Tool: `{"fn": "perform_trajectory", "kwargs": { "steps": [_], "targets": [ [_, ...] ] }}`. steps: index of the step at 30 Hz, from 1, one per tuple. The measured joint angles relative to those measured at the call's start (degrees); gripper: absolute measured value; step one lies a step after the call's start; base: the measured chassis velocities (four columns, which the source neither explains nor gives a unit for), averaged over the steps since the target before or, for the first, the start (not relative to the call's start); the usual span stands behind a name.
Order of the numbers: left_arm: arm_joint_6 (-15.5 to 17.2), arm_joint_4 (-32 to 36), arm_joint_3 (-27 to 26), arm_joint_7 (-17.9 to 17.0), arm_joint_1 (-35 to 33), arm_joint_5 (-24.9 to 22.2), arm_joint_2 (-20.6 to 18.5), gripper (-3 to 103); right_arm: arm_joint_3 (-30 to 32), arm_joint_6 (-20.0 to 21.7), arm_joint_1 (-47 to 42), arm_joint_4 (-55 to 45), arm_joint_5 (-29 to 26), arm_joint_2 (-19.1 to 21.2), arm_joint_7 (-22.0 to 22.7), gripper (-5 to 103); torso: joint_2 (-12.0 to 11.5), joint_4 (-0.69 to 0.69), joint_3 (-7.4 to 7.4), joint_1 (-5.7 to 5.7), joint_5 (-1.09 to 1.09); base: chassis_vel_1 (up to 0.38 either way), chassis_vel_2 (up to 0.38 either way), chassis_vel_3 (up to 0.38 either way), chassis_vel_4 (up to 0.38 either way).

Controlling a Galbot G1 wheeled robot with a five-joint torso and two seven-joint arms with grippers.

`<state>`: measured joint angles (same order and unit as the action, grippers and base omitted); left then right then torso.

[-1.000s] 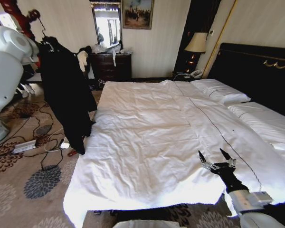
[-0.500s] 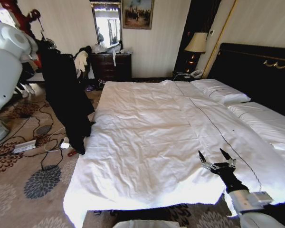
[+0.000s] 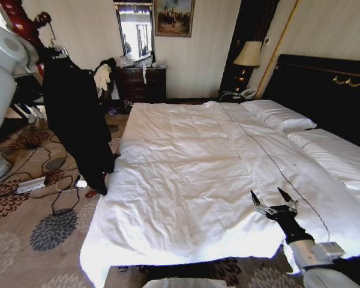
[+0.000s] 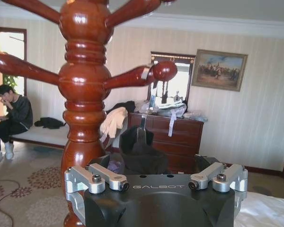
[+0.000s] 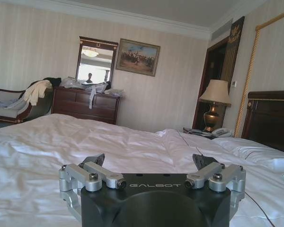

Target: Pick up the clothes from the bed and hang them on the clothes hanger.

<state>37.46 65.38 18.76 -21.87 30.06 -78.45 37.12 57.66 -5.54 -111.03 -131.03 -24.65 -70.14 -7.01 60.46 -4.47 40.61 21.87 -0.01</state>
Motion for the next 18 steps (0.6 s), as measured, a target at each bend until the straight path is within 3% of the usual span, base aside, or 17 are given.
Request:
{"fn": "perform_trajectory", "kwargs": {
  "steps": [5, 8, 10, 11, 14, 16, 18],
  "targets": [
    [0.0, 6.0, -2.6, -0.2, -3.0, -0.8, -3.2, 100, 0.0, 0.0, 0.0, 0.0, 0.0, 0.0, 0.0, 100, 0.0, 0.00, 0.00, 0.00, 0.01, 0.000, 0.000, 0.000, 0.000],
    [-2.1, 11.3, -6.2, 2.0, -7.6, -1.1, -5.6, 100, 0.0, 0.0, 0.0, 0.0, 0.0, 0.0, 0.0, 100, 0.0, 0.00, 0.00, 0.00, 0.01, 0.000, 0.000, 0.000, 0.000],
    [-5.4, 14.7, -9.3, 6.4, -12.2, -0.6, -7.6, 100, 0.0, 0.0, 0.0, 0.0, 0.0, 0.0, 0.0, 100, 0.0, -0.01, 0.00, 0.00, 0.01, 0.000, 0.000, 0.000, 0.000],
    [-5.4, 14.7, -9.3, 6.4, -12.2, -0.6, -7.6, 100, 0.0, 0.0, 0.0, 0.0, 0.0, 0.0, 0.0, 100, 0.0, -0.01, 0.00, 0.00, 0.01, 0.000, 0.000, 0.000, 0.000],
    [-13.0, 19.2, -11.8, 11.8, -17.4, -1.0, -10.7, 100, 0.0, 0.0, 0.0, 0.0, 0.0, 0.0, 0.0, 100, 0.0, 0.02, 0.00, 0.01, -0.02, 0.000, 0.000, 0.000, 0.000],
    [-16.1, 21.7, -13.2, 13.1, -19.6, -2.3, -12.0, 100, 0.0, 0.0, 0.0, 0.0, 0.0, 0.0, 0.0, 100, 0.0, 0.00, 0.00, 0.00, 0.01, 0.000, 0.000, 0.000, 0.000],
    [-17.2, 23.0, -14.1, 13.6, -20.7, -3.0, -12.5, 100, 0.0, 0.0, 0.0, 0.0, 0.0, 0.0, 0.0, 100, 0.0, -0.01, 0.00, 0.00, 0.02, 0.000, 0.000, 0.000, 0.000]
  ]
}}
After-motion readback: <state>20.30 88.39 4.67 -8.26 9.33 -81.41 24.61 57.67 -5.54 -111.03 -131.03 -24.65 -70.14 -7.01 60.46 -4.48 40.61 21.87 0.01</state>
